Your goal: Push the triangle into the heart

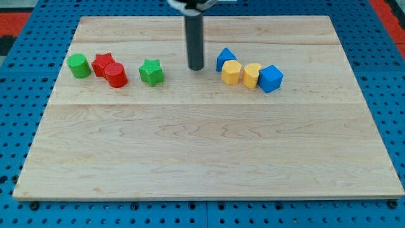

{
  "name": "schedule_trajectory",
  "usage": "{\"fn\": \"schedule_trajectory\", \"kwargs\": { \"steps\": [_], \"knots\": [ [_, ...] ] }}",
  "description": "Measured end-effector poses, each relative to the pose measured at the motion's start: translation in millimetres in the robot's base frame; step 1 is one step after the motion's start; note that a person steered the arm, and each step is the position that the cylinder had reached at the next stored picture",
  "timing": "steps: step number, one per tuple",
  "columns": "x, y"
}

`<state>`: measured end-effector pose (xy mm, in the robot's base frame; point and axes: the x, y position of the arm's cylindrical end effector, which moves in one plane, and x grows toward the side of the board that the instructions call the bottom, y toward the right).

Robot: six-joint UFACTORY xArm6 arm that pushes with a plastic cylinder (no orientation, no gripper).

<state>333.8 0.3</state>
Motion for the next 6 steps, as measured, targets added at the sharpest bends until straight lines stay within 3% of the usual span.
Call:
{"fn": "schedule_trajectory", "kwargs": {
  "steps": [1,3,4,6],
  "knots": [
    [-5.2,46.7],
    [-22.0,69.4],
    [-28.3,107.1],
    [-18.4,77.2]
  ]
}}
